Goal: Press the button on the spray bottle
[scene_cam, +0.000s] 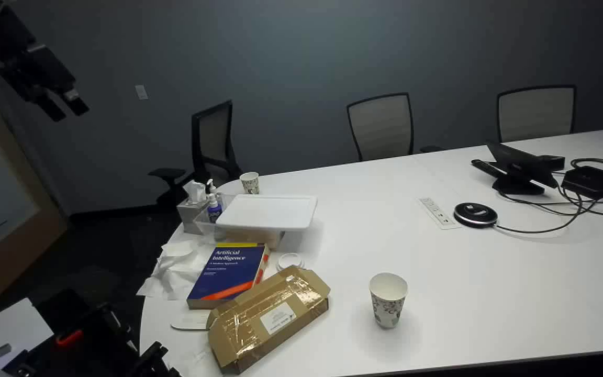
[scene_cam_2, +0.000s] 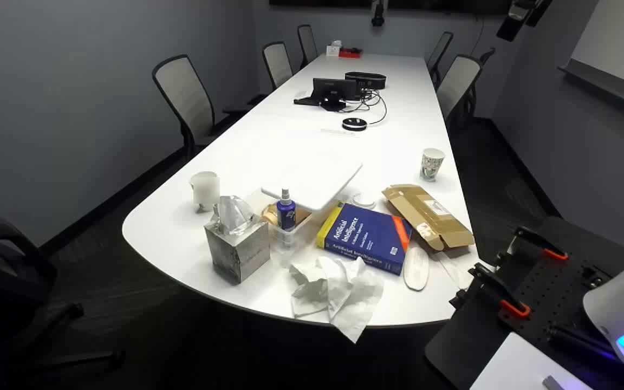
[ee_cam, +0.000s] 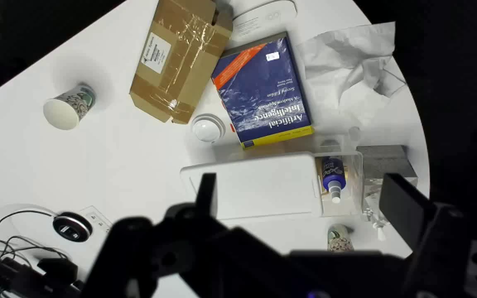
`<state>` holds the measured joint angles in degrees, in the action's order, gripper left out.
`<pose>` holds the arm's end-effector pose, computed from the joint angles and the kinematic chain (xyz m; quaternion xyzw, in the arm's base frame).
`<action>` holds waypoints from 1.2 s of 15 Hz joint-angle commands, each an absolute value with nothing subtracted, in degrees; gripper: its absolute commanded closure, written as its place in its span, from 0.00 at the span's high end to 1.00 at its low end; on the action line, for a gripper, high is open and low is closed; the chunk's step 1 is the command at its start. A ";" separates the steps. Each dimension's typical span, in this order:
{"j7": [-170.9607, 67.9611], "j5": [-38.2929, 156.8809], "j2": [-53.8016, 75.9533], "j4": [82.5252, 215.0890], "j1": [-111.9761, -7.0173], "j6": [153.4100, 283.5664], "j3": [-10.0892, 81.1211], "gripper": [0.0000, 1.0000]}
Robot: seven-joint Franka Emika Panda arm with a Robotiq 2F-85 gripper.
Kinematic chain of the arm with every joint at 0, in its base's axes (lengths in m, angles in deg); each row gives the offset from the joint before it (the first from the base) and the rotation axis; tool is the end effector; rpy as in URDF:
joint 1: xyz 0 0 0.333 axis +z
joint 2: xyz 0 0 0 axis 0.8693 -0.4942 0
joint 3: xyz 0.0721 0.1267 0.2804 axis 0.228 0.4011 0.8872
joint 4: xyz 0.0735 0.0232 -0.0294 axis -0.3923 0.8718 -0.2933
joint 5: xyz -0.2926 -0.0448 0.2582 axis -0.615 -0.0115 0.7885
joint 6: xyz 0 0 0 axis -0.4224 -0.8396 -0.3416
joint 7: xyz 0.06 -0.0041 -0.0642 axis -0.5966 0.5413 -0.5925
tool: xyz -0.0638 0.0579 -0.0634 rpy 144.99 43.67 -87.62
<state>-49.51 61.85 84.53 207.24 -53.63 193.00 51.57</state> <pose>0.2673 0.1019 0.5441 0.9852 0.0706 0.1407 0.0673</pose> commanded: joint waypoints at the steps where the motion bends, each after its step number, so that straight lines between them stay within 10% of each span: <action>1: -49.29 61.61 84.41 207.06 -53.35 192.84 51.37 1.00; 18: -35.07 52.57 33.61 179.05 -70.02 215.62 66.98 1.00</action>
<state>-35.54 54.33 44.85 186.73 -68.22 213.52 64.93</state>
